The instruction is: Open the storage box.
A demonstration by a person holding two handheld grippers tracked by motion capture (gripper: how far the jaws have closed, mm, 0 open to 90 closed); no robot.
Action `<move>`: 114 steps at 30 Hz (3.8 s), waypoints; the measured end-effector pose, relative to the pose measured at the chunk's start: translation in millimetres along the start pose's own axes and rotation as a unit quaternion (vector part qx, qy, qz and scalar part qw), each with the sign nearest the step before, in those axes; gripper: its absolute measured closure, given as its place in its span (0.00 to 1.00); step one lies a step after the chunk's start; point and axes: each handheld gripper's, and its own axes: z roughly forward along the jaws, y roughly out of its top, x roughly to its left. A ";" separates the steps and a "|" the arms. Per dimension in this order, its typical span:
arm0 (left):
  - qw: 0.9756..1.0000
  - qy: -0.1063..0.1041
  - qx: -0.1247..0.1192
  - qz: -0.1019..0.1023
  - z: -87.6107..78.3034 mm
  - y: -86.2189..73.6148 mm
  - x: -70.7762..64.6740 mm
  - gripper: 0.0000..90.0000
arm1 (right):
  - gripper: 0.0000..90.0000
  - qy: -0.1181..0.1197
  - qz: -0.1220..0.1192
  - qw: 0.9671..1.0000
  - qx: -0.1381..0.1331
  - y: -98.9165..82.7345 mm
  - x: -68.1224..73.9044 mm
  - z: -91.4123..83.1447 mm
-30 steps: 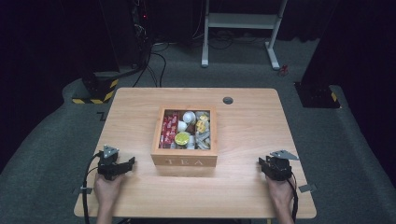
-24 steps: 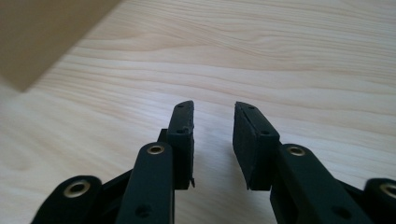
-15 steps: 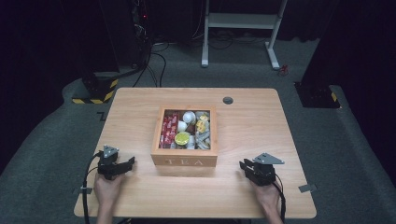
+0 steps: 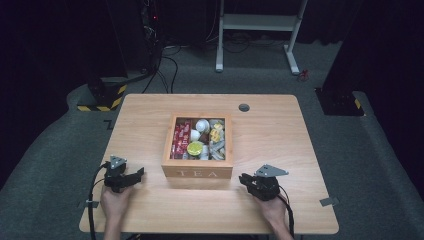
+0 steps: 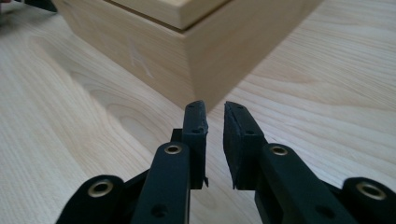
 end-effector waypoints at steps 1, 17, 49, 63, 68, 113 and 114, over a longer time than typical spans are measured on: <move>1.000 0.000 0.000 0.000 0.0 0.0 0.0 0.26 | 0.89 0.005 -0.003 1.000 -0.002 1.0 2.1 1.2; 1.000 0.000 0.000 -0.001 0.0 0.1 0.3 0.26 | 0.93 0.059 -0.027 0.998 -0.009 16.1 26.9 19.0; 1.000 -0.001 0.000 -0.002 0.1 0.2 0.4 0.26 | 1.00 0.053 -0.034 0.997 -0.041 38.3 41.3 39.7; 1.000 0.000 0.004 0.004 0.6 0.4 -1.6 0.25 | 1.00 0.023 -0.062 0.996 -0.066 48.4 49.7 34.5; 1.000 0.001 0.006 0.012 1.1 0.8 -2.7 0.24 | 1.00 0.012 -0.062 0.995 -0.072 56.1 48.1 33.8; 0.998 -0.057 -0.029 0.002 -8.9 3.7 -8.3 0.29 | 0.99 0.014 -0.043 0.993 -0.110 127.8 16.1 5.0; 0.998 -0.061 -0.030 0.004 -9.8 4.6 -8.1 0.29 | 0.99 0.014 -0.044 0.993 -0.111 129.0 15.6 4.7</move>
